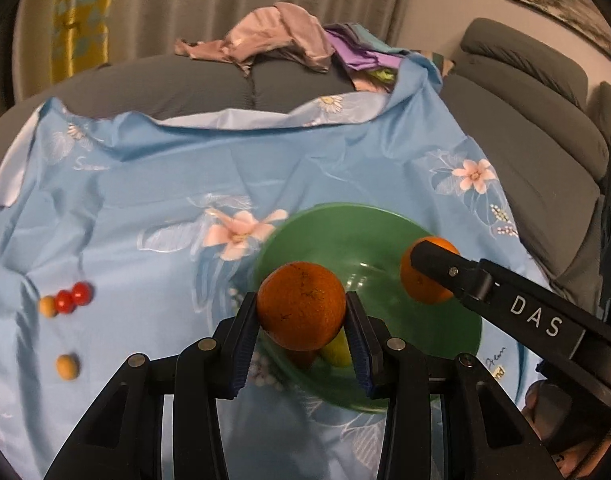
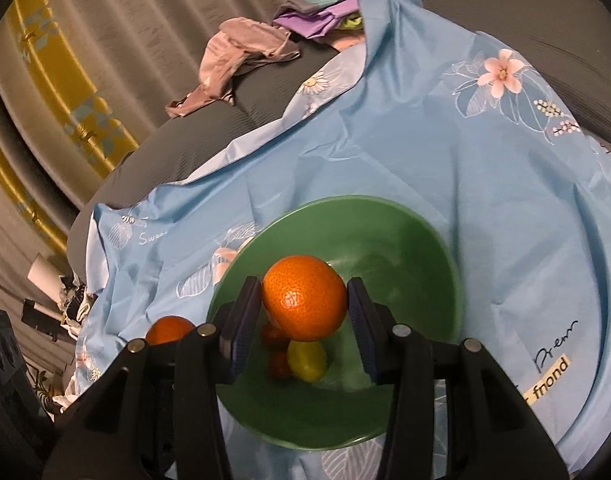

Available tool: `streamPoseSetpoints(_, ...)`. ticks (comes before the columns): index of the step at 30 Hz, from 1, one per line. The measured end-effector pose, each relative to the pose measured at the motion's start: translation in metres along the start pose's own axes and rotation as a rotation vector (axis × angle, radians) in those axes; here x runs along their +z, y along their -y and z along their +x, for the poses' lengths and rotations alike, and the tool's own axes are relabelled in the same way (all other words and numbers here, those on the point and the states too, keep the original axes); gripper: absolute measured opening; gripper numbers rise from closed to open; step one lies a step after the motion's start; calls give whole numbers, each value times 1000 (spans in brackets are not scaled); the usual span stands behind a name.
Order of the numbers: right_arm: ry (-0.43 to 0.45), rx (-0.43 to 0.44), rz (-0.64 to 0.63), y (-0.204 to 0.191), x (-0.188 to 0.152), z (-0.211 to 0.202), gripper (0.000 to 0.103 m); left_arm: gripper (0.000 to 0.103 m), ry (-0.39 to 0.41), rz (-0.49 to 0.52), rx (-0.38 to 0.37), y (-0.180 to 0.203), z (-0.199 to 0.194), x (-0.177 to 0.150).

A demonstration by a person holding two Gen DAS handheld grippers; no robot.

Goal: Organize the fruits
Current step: 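Carry the orange in the right gripper over the green bowl while the left carries its orange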

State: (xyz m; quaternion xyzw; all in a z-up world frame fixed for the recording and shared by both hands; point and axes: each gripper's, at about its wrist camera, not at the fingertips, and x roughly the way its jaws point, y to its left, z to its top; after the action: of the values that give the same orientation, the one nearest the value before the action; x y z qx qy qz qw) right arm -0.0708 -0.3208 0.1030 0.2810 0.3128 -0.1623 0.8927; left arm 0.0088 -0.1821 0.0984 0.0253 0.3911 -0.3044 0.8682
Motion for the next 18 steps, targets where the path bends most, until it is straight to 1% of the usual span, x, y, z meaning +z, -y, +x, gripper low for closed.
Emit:
streamPoseSetpoints(2, 4, -18, 11, 4, 0, 1, 45, 41, -28, -2, 2, 5, 11, -2)
streamPoseSetpoints(6, -16, -58, 17, 9, 0, 8, 45, 41, -62, -5, -25, 9, 22, -7)
streamPoseSetpoints(8, -25, -59, 22, 11, 0, 10, 45, 41, -66, 12, -28, 12, 24, -9)
streamPoseSetpoints(12, -28, -64, 15, 12, 1, 11, 46, 41, -65, 8, -26, 15, 25, -13)
streamPoseSetpoints(15, -33, -85, 1, 12, 0, 13, 46, 41, -71, 32, -28, 21, 29, -16)
streamPoseSetpoints(18, -39, -95, -1, 13, 0, 14, 46, 41, -79, 30, -31, 21, 30, -17)
